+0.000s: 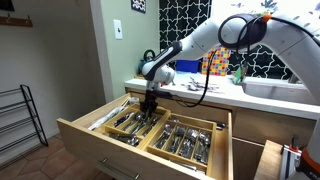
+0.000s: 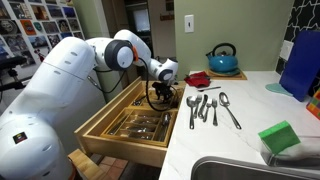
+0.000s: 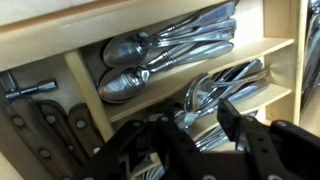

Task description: Remove one silver spoon from the left side of the open drawer and put it on the counter

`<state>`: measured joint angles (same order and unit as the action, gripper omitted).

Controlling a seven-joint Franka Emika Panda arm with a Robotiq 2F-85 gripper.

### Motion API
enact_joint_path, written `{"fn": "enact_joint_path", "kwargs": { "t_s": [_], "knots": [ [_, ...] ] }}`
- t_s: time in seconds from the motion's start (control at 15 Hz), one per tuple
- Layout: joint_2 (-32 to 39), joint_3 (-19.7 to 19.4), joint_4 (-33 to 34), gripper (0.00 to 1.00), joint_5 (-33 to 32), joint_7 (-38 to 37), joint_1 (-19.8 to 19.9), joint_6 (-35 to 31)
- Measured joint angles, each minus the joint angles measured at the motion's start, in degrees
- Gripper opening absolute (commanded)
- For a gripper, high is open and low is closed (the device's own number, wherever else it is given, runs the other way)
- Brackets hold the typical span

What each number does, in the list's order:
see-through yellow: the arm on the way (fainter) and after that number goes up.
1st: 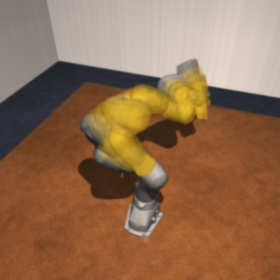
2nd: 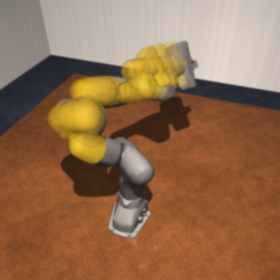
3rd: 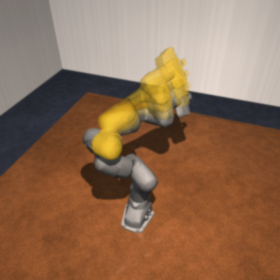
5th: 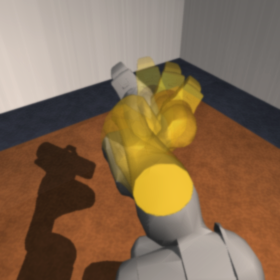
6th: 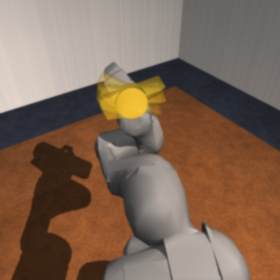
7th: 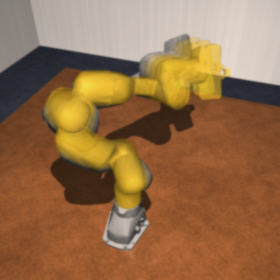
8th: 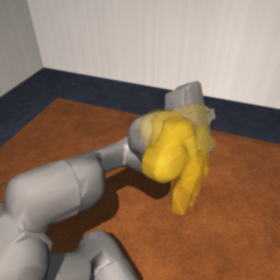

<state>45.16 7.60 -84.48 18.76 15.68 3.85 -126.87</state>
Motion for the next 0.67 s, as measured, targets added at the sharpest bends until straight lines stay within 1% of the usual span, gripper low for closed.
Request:
{"fn": "enact_joint_path", "kwargs": {
  "t_s": [0.13, 0.2, 0.33, 0.4, 0.47, 0.67],
  "knots": [
    [0.34, 0.0, 0.14, 0.55, -0.08, -0.34, -0.11, 0.05],
    [0.44, 0.0, 0.17, 0.48, -0.13, -0.56, -0.18, 0.08],
    [0.49, 0.01, 0.18, 0.2, -0.21, -0.87, -0.32, 0.13],
    [0.5, 0.01, 0.18, 0.13, -0.24, -0.95, -0.39, 0.14],
    [0.51, 0.01, 0.18, 0.09, -0.26, -0.98, -0.44, 0.14],
    [0.51, 0.0, 0.18, 0.02, -0.32, -1.0, -0.46, 0.15]
  ]
}}
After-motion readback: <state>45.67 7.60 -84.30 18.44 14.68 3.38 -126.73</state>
